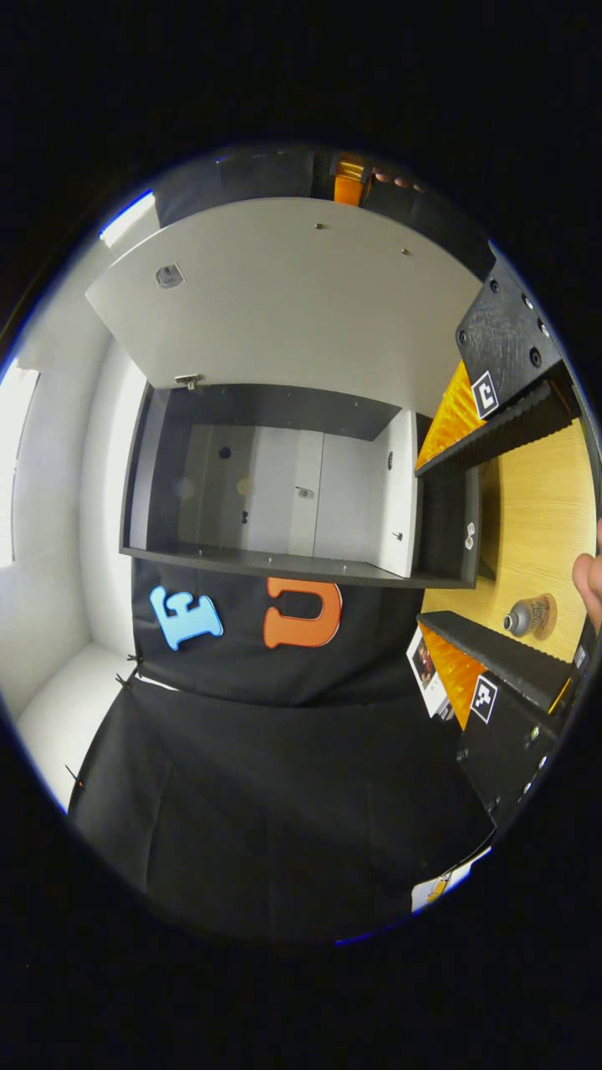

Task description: Open the cabinet door with the right hand, grasp the bottle in the cabinet with the left hand and place it on the coaster, then close the cabinet door with the right hand.

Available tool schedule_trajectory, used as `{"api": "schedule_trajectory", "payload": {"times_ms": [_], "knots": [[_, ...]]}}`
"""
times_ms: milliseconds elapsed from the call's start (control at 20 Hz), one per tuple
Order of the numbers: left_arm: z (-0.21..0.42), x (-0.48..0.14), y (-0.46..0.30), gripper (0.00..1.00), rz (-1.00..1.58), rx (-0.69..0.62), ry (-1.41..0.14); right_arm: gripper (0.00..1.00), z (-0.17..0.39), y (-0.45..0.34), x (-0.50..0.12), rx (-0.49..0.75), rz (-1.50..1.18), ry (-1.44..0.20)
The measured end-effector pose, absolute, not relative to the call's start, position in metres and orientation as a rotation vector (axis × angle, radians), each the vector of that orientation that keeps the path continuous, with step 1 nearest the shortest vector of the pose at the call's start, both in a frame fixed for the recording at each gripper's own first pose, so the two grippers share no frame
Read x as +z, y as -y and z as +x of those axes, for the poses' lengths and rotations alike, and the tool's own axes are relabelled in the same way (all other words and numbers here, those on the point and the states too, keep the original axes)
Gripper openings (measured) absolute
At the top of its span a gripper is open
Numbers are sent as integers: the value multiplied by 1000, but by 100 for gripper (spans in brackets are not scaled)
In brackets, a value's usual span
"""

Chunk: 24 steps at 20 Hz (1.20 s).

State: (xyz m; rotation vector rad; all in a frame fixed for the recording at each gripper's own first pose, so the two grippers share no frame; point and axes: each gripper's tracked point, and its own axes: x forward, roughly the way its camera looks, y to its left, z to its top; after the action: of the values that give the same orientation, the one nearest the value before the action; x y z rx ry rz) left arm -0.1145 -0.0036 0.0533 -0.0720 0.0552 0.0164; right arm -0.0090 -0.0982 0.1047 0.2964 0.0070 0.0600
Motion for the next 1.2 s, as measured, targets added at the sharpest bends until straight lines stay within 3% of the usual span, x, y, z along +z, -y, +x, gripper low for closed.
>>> {"api": "schedule_trajectory", "payload": {"times_ms": [250,300,350,700,1050,1100,1200], "knots": [[-101,49,11,95,-147,-48,-86,97,-9,98,106,33,322,75],[-98,45,10,95,-151,-51,-91,90,-7,95,108,30,299,92],[-97,38,10,95,-166,-54,-108,97,-4,89,107,40,281,95],[-95,40,-9,95,-157,-51,-82,97,9,15,107,210,308,42],[-110,16,-64,95,-209,50,-117,96,25,-34,108,275,289,53],[-112,12,-73,95,-223,70,-124,91,27,-40,107,288,292,48],[-114,4,-90,95,-238,113,-135,97,33,-51,110,304,290,44]]}}
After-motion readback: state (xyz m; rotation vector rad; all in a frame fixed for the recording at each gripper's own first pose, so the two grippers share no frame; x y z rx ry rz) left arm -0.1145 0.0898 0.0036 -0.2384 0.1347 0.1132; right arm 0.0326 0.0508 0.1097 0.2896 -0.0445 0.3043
